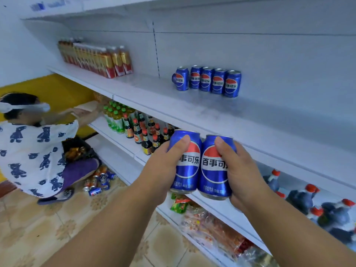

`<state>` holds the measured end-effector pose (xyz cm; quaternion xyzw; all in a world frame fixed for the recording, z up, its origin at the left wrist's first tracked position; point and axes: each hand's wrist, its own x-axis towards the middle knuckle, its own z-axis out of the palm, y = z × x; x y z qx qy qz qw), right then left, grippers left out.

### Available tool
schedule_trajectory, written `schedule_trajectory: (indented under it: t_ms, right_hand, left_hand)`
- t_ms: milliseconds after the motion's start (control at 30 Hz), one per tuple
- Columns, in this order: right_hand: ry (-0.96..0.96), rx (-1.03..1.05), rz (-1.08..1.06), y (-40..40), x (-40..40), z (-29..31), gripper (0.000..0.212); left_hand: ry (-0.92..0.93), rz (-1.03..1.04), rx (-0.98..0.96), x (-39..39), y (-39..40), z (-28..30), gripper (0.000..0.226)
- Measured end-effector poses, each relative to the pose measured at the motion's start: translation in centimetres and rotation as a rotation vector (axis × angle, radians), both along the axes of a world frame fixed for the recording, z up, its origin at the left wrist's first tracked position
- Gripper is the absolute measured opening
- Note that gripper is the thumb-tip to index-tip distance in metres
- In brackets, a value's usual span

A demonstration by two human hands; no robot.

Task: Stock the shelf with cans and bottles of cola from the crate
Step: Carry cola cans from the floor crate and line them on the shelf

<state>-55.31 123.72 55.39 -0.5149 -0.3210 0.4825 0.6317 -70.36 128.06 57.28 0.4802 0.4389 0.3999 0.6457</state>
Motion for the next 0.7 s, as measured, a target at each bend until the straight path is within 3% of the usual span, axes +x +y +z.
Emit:
schedule_trajectory:
  t_ms: [167, 267, 433, 567, 700]
  right_hand:
    - [-0.098, 0.035, -0.104, 5.1, 2.6, 0.4, 0.066]
    - [-0.153, 0.020, -0.127, 8.6, 5.0, 0.5, 0.070]
    - [-0.236, 0.010, -0.158, 14.2, 8.8, 2.4, 0.075]
    - [-0.313, -0.003, -0.231, 18.3, 10.6, 2.0, 0.057]
    - [-0.386, -0.039, -0.286, 21.9, 12.1, 1.1, 0.053]
  left_hand:
    - [0.035, -0.105, 0.045, 2.8, 7.0, -0.8, 0.076]
    - [0.075, -0.132, 0.076, 5.4, 11.7, -1.1, 0.069]
    - [0.093, -0.241, 0.129, 8.8, 17.8, -0.4, 0.080]
    - [0.149, -0.210, 0.186, 10.9, 22.2, 0.0, 0.056]
    - [0.195, -0.275, 0.233, 12.4, 26.5, -0.5, 0.053]
